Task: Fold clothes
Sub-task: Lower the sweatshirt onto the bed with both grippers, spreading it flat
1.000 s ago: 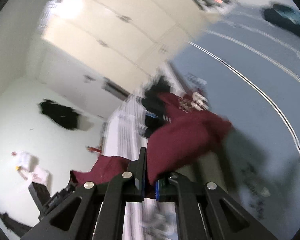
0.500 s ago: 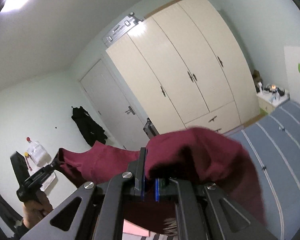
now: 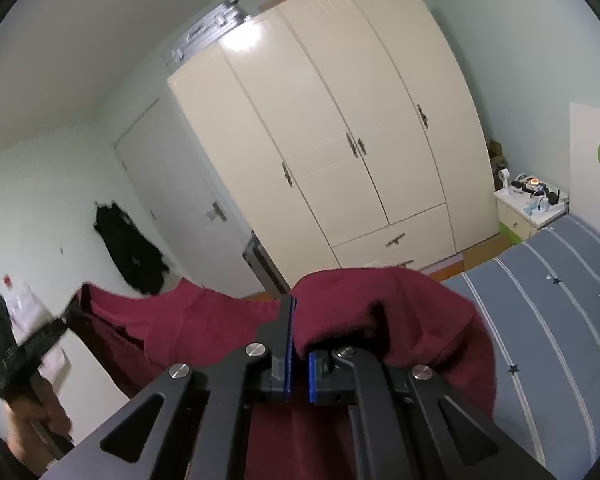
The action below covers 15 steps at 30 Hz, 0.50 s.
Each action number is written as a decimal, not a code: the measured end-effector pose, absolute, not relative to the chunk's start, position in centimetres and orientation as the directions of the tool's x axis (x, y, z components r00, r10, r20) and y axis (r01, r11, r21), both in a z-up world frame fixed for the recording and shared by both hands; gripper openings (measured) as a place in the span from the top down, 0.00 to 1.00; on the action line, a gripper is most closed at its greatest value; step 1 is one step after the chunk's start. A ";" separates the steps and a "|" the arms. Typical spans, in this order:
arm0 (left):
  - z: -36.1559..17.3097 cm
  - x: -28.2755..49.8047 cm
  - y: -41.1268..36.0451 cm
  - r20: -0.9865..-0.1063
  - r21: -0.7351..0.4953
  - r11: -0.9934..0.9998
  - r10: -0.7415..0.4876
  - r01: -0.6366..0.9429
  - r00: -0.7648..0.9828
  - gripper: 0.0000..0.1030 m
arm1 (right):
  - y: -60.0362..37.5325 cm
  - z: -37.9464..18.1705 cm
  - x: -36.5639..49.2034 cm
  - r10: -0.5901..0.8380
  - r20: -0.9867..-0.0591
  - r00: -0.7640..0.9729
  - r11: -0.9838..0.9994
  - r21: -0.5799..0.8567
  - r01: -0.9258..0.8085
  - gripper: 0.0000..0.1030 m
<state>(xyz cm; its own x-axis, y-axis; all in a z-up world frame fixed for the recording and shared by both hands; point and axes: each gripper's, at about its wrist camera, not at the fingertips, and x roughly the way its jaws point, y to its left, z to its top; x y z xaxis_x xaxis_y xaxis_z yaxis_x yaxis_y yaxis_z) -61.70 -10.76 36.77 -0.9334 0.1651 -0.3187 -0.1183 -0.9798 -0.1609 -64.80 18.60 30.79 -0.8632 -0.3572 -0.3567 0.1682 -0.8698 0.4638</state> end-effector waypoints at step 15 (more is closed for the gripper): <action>23.5 -39.8 -10.2 -0.361 -0.091 -0.967 0.255 -0.238 -0.897 0.92 | 21.6 21.2 -46.4 -0.327 -0.375 -0.867 -0.893 0.422 0.154 0.96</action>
<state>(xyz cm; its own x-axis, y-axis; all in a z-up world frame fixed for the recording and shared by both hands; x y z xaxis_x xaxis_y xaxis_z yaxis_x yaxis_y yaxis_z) -39.75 -10.21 23.46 -0.8970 0.2549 -0.3611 -0.2383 -0.9669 -0.0908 -46.37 21.58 21.18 -0.8674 -0.3267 -0.3753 0.1539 -0.8934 0.4220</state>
